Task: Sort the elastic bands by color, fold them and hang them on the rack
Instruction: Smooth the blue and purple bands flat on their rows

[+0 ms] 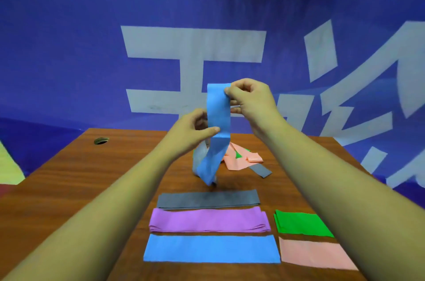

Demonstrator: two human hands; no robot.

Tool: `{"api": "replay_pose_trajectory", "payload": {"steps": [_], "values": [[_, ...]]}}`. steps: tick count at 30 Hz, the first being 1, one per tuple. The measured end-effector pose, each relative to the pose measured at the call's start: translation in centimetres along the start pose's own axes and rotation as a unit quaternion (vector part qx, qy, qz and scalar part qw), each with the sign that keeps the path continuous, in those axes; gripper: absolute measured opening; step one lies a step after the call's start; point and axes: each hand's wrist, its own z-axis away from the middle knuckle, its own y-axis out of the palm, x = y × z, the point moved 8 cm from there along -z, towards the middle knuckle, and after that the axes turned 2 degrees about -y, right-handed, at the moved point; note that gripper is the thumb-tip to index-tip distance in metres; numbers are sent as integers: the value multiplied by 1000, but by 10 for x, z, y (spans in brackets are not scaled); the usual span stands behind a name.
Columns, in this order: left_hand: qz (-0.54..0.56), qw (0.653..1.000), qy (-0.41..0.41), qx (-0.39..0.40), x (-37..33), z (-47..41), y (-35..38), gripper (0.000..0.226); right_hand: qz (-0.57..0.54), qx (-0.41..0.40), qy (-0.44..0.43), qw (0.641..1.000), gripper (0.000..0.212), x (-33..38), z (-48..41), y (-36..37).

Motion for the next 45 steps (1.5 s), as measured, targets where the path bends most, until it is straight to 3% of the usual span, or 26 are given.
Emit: {"api": "replay_pose_trajectory", "payload": {"steps": [3,7,9,14,16,19,24,28,33,40,43,45], "values": [[31,999,-15,-12,0,19,8,7,-3,-25,-9,1000,4,24,5,-13],[133,990,-7,-45,-24,31,11,6,-32,-39,56,997,11,17,15,-29],[148,987,3,-67,-40,33,11,6,-68,-6,126,990,11,3,29,-28],[156,983,6,-93,-65,36,14,8,-78,135,212,965,46,-21,72,-26],[146,986,-3,-86,-67,38,20,12,-76,153,194,966,38,-20,83,-29],[122,990,-17,-75,-66,45,30,18,-6,111,106,988,16,-9,86,-43],[176,980,-11,-87,-68,64,37,20,42,73,43,996,22,13,97,-53],[98,988,49,-114,-78,81,33,12,70,59,6,996,16,23,122,-51],[76,988,77,-111,-83,106,38,9,127,-23,-58,990,19,30,144,-60],[29,986,98,-128,-72,129,32,7,239,9,-136,961,21,39,161,-44],[62,989,81,-105,-69,140,36,7,266,53,-127,954,4,40,167,-33],[99,991,49,-76,-58,149,39,11,248,54,-117,960,7,43,170,-30]]}}
